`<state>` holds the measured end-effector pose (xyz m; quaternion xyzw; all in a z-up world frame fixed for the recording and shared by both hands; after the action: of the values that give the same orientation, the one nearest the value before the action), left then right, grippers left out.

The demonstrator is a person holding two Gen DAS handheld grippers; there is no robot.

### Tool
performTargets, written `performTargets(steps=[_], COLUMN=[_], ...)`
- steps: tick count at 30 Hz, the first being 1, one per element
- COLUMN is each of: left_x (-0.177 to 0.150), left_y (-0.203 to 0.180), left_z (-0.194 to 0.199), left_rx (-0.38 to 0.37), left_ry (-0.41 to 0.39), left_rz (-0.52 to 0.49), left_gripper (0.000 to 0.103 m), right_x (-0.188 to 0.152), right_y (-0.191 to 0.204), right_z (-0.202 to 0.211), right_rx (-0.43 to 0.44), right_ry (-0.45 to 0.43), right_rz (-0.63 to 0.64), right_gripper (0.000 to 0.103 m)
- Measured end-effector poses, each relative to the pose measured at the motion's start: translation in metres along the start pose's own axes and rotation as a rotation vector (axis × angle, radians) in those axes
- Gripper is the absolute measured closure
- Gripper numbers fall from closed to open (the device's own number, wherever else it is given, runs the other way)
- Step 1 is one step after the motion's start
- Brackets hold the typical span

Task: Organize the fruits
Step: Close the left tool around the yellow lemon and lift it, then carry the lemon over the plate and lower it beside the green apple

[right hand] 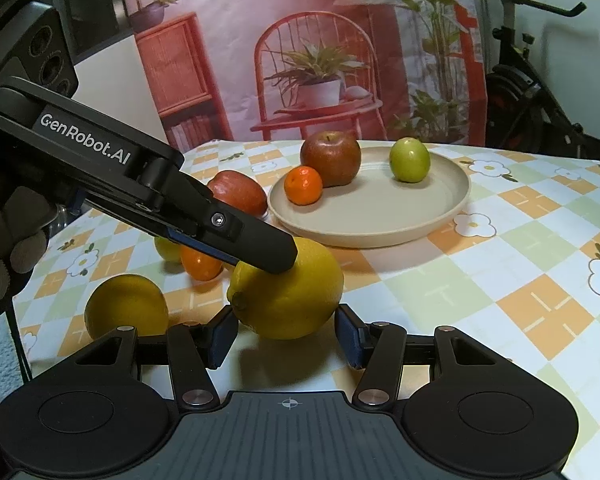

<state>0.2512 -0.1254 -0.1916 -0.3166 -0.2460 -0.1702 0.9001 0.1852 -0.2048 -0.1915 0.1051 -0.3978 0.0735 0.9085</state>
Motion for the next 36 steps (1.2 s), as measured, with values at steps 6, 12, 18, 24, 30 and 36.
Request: performTargets(steps=[6, 12, 18, 24, 30, 36], left_x=[0.015, 0.045, 0.079, 0.104, 0.111, 0.118], left_y=[-0.007, -0.015, -0.021, -0.017, 0.0, 0.014], left_z=[0.006, 0.006, 0.005, -0.012, -0.041, -0.062], left_rx=[-0.012, -0.025, -0.028, -0.02, -0.006, -0.006], left_ry=[-0.016, -0.048, -0.086, -0.076, -0.021, 0.013], left_rz=[-0.03, -0.052, -0.063, -0.071, -0.034, -0.004], left_gripper=[0.059, 0.059, 0.059, 0.059, 0.059, 0.059], right_x=[0.014, 0.041, 0.072, 0.094, 0.089, 0.082], right_y=[-0.002, -0.018, -0.034, -0.054, -0.073, -0.086], right_z=[0.006, 0.007, 0.005, -0.012, -0.043, -0.066], right_rx=[-0.023, -0.041, -0.053, -0.062, -0.07, -0.087], right_ry=[-0.026, -0.052, -0.087, -0.083, -0.025, 0.008], right_rz=[0.004, -0.003, 0.008, 0.003, -0.023, -0.044], right_gripper=[0.053, 0.053, 0.053, 0.053, 0.053, 0.053])
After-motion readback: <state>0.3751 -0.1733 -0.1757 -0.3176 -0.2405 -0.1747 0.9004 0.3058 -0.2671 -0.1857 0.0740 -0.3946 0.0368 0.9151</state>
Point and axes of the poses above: each gripper's, at about its wrist camera, not at the fingertips, and z roughly against the way its jaws point, y to its left, x to its top, the point moved 4 cm from there along -z, roughly the way its jaws point, and after that the axes turned 4 degrees about -x, right-handed, at the moved point
